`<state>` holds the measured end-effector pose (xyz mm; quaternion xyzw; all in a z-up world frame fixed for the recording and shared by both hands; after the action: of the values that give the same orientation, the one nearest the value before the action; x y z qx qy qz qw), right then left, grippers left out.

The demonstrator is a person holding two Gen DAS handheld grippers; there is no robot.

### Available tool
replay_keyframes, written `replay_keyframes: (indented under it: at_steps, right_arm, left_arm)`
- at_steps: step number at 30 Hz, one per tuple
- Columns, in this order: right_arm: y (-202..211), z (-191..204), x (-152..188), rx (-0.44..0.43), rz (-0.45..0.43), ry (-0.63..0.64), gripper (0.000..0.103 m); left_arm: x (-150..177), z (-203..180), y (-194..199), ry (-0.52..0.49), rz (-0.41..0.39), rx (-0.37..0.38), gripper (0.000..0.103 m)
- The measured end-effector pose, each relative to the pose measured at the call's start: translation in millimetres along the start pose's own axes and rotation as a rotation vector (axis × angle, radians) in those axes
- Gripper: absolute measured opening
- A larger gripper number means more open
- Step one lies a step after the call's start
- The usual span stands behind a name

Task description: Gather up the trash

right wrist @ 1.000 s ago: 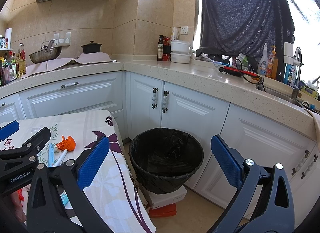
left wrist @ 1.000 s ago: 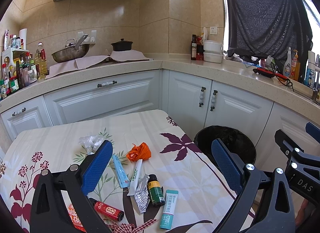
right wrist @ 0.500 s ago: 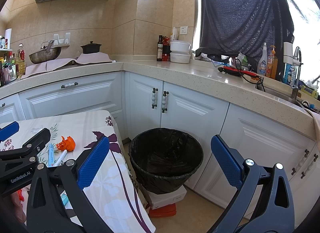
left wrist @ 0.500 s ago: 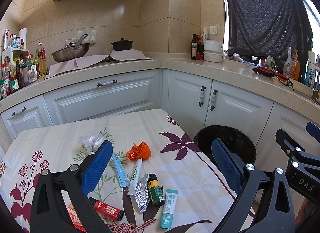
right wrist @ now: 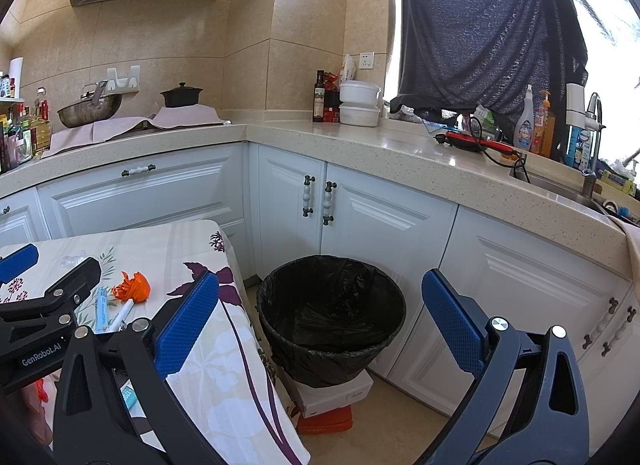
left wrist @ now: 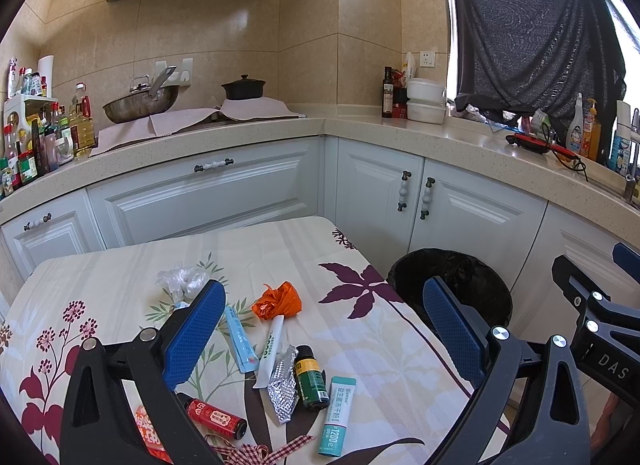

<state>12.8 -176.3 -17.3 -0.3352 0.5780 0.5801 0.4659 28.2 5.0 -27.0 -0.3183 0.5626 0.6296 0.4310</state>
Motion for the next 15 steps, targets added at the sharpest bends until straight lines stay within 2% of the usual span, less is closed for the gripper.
replay_keyframes:
  at_steps: [15]
  right_arm:
    - [0.4, -0.2, 0.0, 0.001, 0.0, -0.001, 0.099]
  left_arm:
    - [-0.8, 0.2, -0.2, 0.0, 0.002, 0.0, 0.096]
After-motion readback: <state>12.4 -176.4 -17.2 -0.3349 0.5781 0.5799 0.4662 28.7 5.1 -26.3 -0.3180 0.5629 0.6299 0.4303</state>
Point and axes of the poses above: each gripper's, at about its wrist camera, not at the fingertips, and y roughly against the way its jaws point, z to its left, x to its underside, the point moved 3 cm from there along -y, roughly the way its jaws point, and after that the axes turned 11 degrees about -y, right-handed, at the moved point
